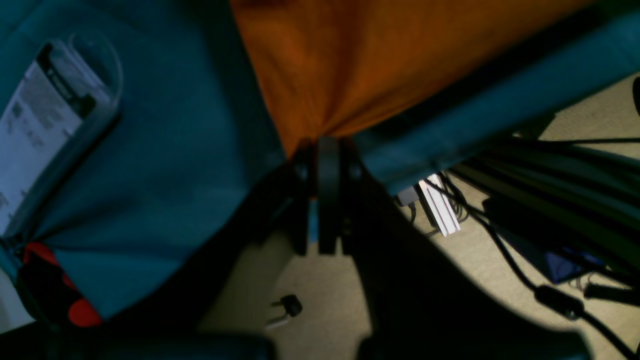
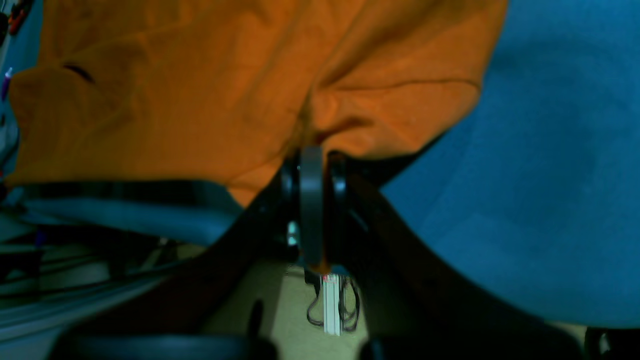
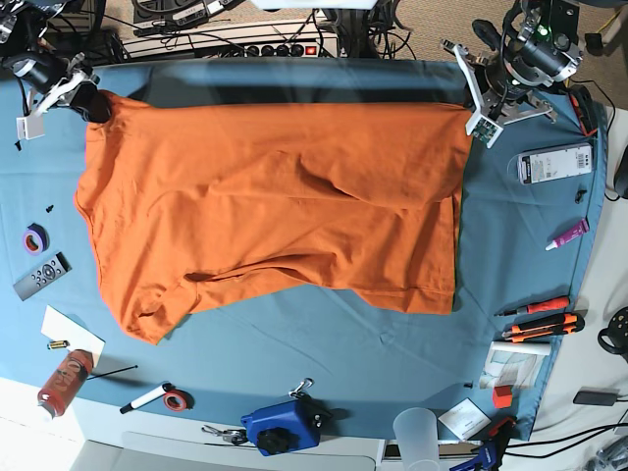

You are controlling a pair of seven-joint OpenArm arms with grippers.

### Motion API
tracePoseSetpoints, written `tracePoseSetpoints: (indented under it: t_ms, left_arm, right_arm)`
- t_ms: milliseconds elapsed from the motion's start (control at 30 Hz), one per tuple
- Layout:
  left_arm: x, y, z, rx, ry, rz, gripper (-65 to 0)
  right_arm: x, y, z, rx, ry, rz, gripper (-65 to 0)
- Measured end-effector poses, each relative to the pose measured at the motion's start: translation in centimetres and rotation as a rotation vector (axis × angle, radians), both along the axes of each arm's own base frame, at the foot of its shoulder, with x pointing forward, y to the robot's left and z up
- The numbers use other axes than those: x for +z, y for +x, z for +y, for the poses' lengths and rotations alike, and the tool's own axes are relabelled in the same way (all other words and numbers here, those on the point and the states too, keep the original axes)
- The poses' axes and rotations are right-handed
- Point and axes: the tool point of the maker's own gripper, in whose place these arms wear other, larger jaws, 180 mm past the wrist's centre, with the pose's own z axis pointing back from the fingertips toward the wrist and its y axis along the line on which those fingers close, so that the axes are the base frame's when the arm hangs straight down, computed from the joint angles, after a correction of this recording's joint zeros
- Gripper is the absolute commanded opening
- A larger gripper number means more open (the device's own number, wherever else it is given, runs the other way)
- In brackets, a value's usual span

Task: Layout the t-shirt on the table in an organized manner, then fold the t-shirt properly
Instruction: 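Pull the shirt edge with both grippers apart to spread it flat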

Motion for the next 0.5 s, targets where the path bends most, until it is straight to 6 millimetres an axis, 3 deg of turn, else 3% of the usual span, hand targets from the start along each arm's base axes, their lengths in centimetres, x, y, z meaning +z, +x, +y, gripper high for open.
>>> tracePoseSetpoints:
  t_ms: [300,467,500]
  left_arm:
    - [-1.0,-2.9,-0.3,-0.042,0.001,0.076,-65.0]
    - [-0.9,-2.7,-0.4,-0.043,-0.006,0.063,-65.0]
    - [-0.9,-2.7,-0.4,-0.043,-0.006,0.064,-59.3]
  right_arm:
    - [-0.6,-1.0,-0.3,-0.001,-0.019,0.041,-65.0]
    - [-0.6,-1.0,-0.3,0.000,-0.019,0.042,-65.0]
    - [-0.6,-1.0,-0.3,-0.001,-0.019,0.043,-65.0]
